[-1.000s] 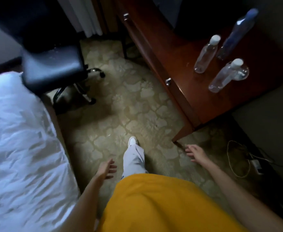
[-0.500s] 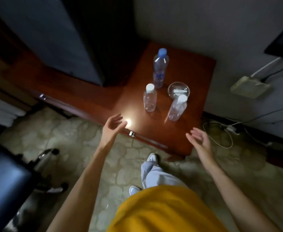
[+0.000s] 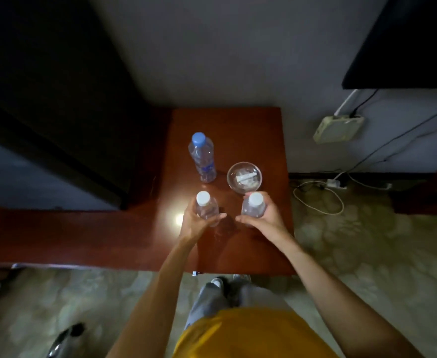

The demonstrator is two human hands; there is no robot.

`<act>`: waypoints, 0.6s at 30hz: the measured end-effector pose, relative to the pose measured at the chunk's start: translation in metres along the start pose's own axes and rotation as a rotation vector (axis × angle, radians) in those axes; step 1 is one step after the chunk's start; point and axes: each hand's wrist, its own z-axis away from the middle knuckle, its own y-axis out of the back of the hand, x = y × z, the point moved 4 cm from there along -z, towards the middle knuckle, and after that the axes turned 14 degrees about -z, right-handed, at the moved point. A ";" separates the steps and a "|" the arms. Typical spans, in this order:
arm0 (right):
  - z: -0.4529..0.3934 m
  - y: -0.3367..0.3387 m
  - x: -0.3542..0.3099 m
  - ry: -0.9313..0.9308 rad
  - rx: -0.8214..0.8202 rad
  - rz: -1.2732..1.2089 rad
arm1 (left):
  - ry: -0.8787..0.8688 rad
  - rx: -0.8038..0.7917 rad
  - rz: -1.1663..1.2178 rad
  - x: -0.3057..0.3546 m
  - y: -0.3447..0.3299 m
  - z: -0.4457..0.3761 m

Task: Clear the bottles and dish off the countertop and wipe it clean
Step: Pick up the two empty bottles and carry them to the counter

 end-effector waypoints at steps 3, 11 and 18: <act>0.006 0.009 -0.002 -0.047 0.110 -0.053 | 0.019 -0.042 0.031 0.015 0.000 -0.002; 0.061 0.049 0.001 -0.053 0.505 -0.228 | -0.062 -0.246 0.122 0.051 -0.018 0.007; 0.177 0.101 0.014 -0.025 0.886 -0.300 | -0.135 -0.564 0.038 0.077 -0.106 0.031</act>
